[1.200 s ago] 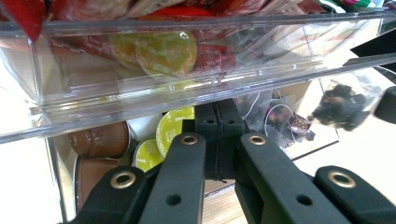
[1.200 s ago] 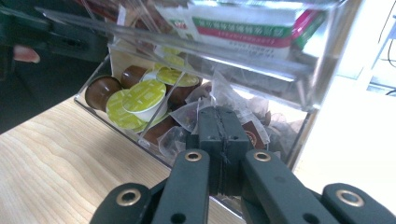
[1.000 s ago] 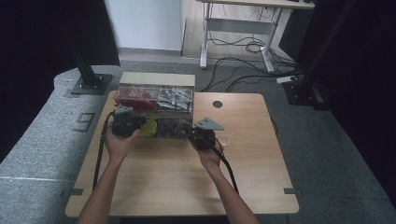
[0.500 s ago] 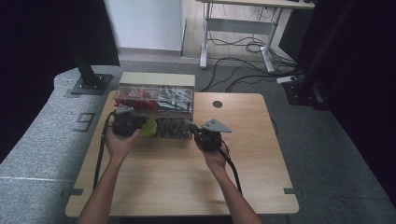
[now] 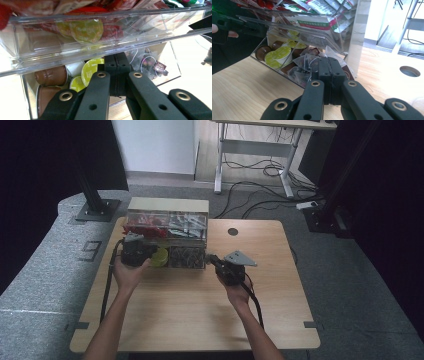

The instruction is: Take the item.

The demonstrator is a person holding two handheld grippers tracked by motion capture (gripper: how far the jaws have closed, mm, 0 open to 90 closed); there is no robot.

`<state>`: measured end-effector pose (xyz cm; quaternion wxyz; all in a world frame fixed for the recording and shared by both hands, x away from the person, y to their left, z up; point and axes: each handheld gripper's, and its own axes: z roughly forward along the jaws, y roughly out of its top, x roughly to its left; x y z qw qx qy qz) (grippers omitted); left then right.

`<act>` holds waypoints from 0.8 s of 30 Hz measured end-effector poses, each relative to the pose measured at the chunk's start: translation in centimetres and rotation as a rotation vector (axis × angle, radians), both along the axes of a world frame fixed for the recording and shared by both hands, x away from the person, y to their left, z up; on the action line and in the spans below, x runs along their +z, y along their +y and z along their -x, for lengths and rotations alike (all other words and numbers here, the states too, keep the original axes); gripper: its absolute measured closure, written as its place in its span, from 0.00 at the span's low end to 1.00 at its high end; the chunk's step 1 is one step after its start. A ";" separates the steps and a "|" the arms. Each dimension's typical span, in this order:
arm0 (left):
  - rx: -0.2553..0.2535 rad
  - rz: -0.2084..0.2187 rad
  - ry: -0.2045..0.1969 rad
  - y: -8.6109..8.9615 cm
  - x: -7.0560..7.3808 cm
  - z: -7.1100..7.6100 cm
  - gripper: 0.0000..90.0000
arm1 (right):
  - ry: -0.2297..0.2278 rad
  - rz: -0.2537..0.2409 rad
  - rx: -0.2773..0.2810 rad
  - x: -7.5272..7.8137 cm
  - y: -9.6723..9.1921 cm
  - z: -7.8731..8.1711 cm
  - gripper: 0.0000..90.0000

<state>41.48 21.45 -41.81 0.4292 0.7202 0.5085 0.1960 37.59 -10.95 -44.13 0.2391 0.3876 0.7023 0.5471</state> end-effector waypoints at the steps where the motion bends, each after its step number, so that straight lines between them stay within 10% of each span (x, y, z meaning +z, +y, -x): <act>1: 0.000 0.000 0.000 0.0 0.0 0.0 1.00 | -0.001 0.001 -0.002 0.0 -0.1 0.0 0.99; 24: 0.002 -0.007 0.002 -0.2 0.0 0.0 1.00 | -0.005 -0.054 -0.042 -0.3 -3.1 0.1 0.99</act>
